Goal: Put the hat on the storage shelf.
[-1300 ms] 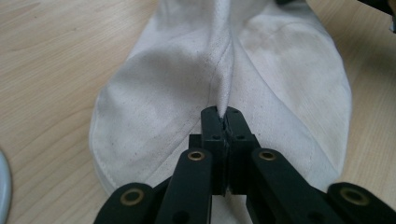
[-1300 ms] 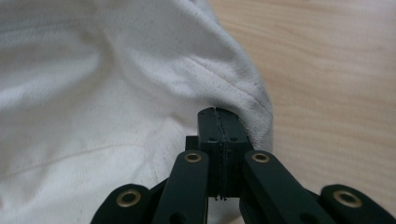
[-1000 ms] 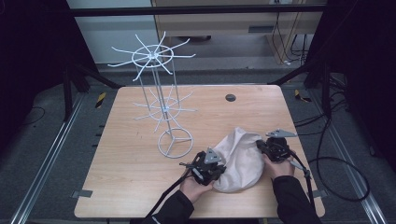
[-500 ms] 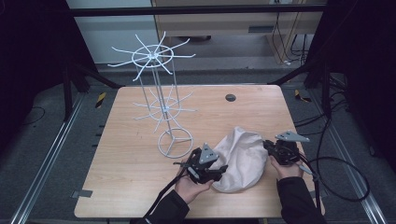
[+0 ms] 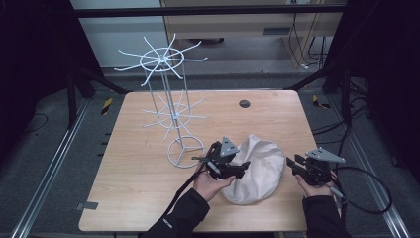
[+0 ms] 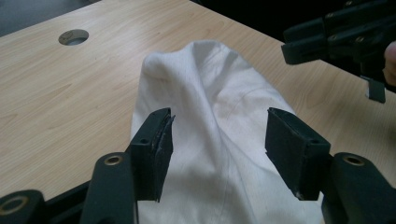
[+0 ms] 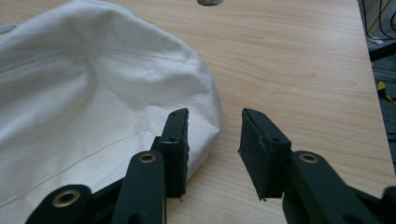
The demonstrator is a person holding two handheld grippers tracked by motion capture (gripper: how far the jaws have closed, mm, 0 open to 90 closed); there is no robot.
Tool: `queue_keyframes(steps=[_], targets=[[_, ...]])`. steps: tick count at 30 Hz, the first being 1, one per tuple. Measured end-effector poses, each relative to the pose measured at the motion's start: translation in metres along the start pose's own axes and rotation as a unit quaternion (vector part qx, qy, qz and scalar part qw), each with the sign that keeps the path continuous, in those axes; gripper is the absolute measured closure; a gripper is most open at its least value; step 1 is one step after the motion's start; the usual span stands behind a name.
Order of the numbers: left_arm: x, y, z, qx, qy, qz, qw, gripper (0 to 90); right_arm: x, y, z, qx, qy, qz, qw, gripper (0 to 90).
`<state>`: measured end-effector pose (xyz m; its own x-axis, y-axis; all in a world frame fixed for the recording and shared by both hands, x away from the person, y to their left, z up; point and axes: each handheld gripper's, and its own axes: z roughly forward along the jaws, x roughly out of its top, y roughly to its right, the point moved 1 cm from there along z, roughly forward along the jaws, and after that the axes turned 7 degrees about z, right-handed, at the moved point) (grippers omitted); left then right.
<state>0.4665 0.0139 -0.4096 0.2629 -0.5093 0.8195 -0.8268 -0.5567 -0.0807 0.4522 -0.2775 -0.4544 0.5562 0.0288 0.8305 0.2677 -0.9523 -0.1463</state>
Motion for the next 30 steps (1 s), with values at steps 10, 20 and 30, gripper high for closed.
queue_keyframes(steps=[10, 20, 30], targets=[[-0.036, -0.026, -0.062, 0.028, -0.003, -0.005, 0.9996, 49.6, 0.016, -0.031, -0.012, 0.038, 0.008, 0.002, 0.9992, 54.8], [-0.078, -0.054, -0.134, 0.086, 0.002, -0.028, 0.9959, 49.6, 0.027, -0.074, -0.010, 0.063, -0.013, -0.002, 0.9979, 48.8], [-0.128, -0.093, -0.163, 0.145, -0.007, -0.072, 0.9867, 45.0, 0.035, -0.102, 0.005, 0.061, -0.027, -0.003, 0.9977, 44.4]])
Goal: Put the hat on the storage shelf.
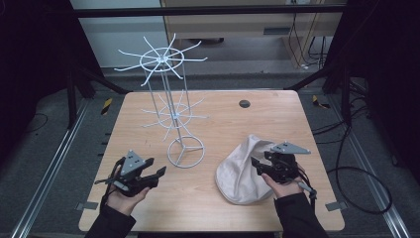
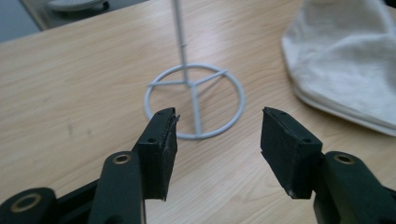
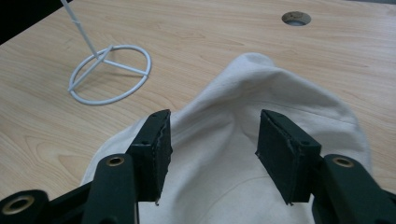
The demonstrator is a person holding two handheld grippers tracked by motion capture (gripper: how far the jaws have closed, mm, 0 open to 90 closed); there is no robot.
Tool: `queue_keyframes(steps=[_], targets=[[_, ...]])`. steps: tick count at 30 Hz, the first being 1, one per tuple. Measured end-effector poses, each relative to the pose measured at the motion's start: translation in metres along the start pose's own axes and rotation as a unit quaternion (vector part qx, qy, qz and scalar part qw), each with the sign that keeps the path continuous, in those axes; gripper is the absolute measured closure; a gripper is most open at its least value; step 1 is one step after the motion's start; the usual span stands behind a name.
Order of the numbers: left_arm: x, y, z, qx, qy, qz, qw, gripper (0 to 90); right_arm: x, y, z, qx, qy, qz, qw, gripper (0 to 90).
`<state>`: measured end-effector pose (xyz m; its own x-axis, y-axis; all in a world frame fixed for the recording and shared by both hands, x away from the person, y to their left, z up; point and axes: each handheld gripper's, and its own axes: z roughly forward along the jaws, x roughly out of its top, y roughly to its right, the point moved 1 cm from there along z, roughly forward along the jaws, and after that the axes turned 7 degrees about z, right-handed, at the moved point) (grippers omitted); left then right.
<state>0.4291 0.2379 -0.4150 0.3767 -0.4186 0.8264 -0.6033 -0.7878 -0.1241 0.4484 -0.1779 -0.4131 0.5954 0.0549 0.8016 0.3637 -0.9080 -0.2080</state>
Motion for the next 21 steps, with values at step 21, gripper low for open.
queue_keyframes(steps=[21], targets=[[-0.063, -0.063, 0.014, 0.084, -0.033, -0.091, 0.9917, 40.5, 0.011, -0.022, 0.064, -0.097, -0.041, 0.023, 0.9941, 42.3]])
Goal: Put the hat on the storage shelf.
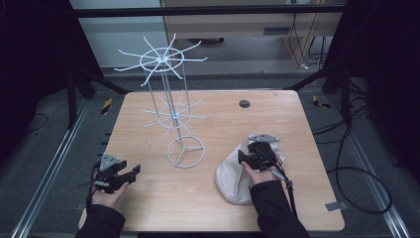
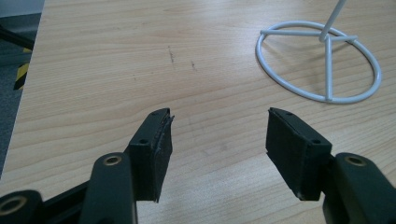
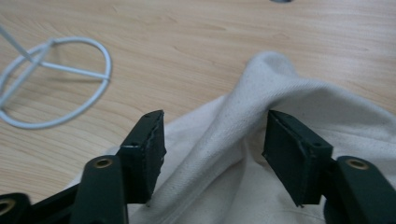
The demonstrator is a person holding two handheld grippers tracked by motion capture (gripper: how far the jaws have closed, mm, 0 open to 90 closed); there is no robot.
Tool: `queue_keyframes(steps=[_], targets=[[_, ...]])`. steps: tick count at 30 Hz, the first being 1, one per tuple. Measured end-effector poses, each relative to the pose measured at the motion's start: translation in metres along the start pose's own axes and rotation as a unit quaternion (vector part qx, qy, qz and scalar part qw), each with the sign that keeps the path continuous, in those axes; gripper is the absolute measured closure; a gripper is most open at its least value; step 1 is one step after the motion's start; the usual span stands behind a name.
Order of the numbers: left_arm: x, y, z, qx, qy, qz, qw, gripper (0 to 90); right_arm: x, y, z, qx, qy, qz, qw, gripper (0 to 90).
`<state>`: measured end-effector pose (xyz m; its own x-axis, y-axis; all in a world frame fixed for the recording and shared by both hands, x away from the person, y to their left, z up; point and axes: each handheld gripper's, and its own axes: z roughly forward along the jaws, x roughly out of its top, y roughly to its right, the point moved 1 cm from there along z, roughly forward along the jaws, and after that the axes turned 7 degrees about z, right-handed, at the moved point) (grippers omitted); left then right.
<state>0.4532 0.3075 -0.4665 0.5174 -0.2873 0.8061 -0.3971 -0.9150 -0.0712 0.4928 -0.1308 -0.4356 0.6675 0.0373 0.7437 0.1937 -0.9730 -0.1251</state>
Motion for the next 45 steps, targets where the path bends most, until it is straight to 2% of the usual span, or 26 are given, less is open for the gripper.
queue_keyframes(steps=[2, 6, 9, 13, 17, 19, 20, 24, 25, 28, 30, 35, 41, 45], targets=[[0.000, 0.000, 0.000, 0.000, -0.001, 0.003, 1.0000, 40.6, -0.002, 0.000, 0.002, -0.008, -0.010, -0.008, 0.9999, 50.1], [-0.001, -0.002, 0.000, -0.001, -0.001, -0.004, 1.0000, 41.3, -0.005, 0.006, 0.002, 0.003, -0.026, -0.011, 0.9996, 72.6], [-0.002, -0.002, 0.001, 0.000, -0.003, -0.005, 1.0000, 41.9, -0.007, 0.012, 0.000, 0.011, -0.038, -0.024, 0.9989, 86.4], [-0.003, -0.003, 0.002, 0.000, -0.006, -0.004, 1.0000, 42.4, -0.006, 0.021, -0.007, 0.035, -0.046, -0.047, 0.9972, 88.1], [-0.003, -0.002, 0.001, -0.001, -0.005, -0.003, 1.0000, 42.6, -0.005, 0.033, -0.021, 0.063, -0.055, -0.083, 0.9931, 88.1], [-0.003, -0.002, 0.001, -0.001, -0.005, -0.002, 1.0000, 42.6, -0.006, 0.039, -0.026, 0.067, -0.058, -0.094, 0.9916, 87.6], [-0.003, -0.002, 0.001, -0.001, -0.006, -0.002, 1.0000, 42.5, -0.008, 0.043, -0.029, 0.069, -0.059, -0.092, 0.9917, 86.7], [-0.004, -0.003, 0.002, -0.001, -0.008, -0.003, 1.0000, 42.3, -0.013, 0.050, -0.036, 0.068, -0.038, -0.078, 0.9939, 72.5], [-0.004, -0.002, 0.002, -0.001, -0.008, -0.004, 1.0000, 42.3, -0.013, 0.049, -0.037, 0.068, -0.033, -0.073, 0.9945, 67.9], [-0.004, -0.001, 0.002, -0.002, -0.008, -0.003, 1.0000, 41.9, -0.011, 0.044, -0.035, 0.060, -0.024, -0.073, 0.9952, 62.4], [-0.004, -0.001, 0.002, -0.002, -0.008, -0.002, 1.0000, 41.7, -0.009, 0.039, -0.030, 0.049, -0.025, -0.073, 0.9959, 61.6], [-0.005, -0.004, 0.002, 0.000, -0.007, -0.003, 1.0000, 41.3, -0.009, 0.036, -0.016, 0.018, -0.042, -0.073, 0.9963, 67.4], [-0.006, -0.003, 0.003, 0.000, -0.010, -0.003, 0.9999, 41.1, -0.016, 0.039, -0.012, 0.035, -0.065, -0.065, 0.9952, 86.6], [-0.006, -0.004, 0.002, 0.001, -0.009, -0.004, 0.9999, 41.1, -0.015, 0.038, -0.014, 0.038, -0.064, -0.074, 0.9945, 87.7]])
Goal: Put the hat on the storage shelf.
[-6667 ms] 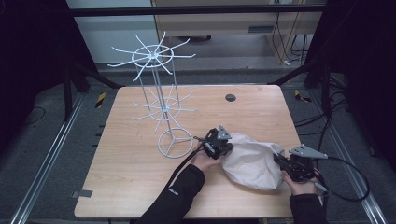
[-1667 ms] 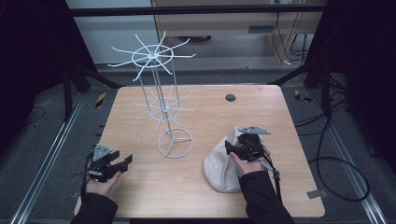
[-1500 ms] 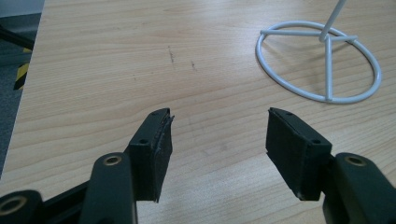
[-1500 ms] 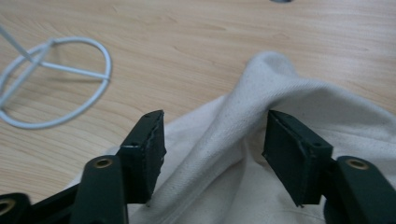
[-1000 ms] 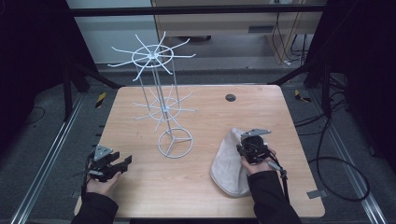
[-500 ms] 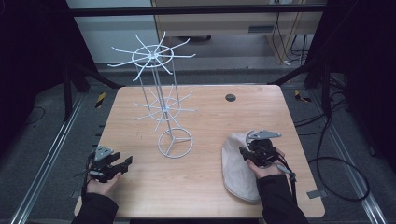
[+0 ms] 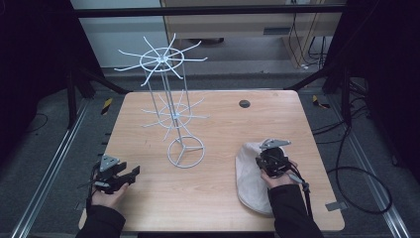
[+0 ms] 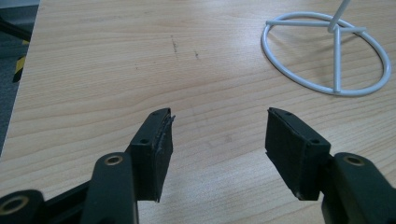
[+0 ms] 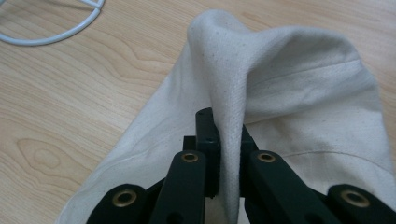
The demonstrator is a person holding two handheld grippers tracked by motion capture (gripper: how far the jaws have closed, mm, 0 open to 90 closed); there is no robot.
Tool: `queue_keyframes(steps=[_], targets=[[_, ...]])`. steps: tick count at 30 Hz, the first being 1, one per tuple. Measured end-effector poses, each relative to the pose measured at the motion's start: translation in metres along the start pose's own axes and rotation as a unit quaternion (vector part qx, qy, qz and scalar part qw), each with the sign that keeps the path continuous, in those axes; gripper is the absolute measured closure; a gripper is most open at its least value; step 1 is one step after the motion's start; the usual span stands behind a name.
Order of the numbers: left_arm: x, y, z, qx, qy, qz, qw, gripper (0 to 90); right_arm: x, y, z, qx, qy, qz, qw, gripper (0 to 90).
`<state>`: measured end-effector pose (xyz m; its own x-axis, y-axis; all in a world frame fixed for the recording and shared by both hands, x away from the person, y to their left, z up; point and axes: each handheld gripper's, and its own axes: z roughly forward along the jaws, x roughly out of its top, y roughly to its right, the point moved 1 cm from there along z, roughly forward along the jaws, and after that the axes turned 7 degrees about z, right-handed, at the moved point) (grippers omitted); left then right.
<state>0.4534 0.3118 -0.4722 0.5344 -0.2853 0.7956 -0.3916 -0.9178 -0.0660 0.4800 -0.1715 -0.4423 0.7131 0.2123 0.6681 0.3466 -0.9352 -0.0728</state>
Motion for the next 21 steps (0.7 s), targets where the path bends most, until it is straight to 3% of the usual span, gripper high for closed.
queue_keyframes(steps=[10, 14, 18, 21], targets=[[-0.001, 0.001, 0.000, -0.003, 0.002, -0.002, 1.0000, 41.6, 0.005, -0.003, -0.022, 0.025, 0.062, -0.027, 0.9974, 87.9], [-0.002, 0.003, 0.002, -0.004, 0.001, 0.001, 1.0000, 41.7, 0.009, -0.003, -0.036, 0.046, 0.104, -0.033, 0.9930, 88.0], [-0.003, 0.004, 0.003, -0.003, -0.001, 0.002, 1.0000, 41.4, 0.013, -0.002, -0.051, 0.072, 0.145, -0.037, 0.9861, 88.0], [-0.003, 0.004, 0.003, -0.003, -0.001, 0.002, 1.0000, 41.1, 0.016, -0.002, -0.062, 0.074, 0.173, -0.042, 0.9812, 88.0]])
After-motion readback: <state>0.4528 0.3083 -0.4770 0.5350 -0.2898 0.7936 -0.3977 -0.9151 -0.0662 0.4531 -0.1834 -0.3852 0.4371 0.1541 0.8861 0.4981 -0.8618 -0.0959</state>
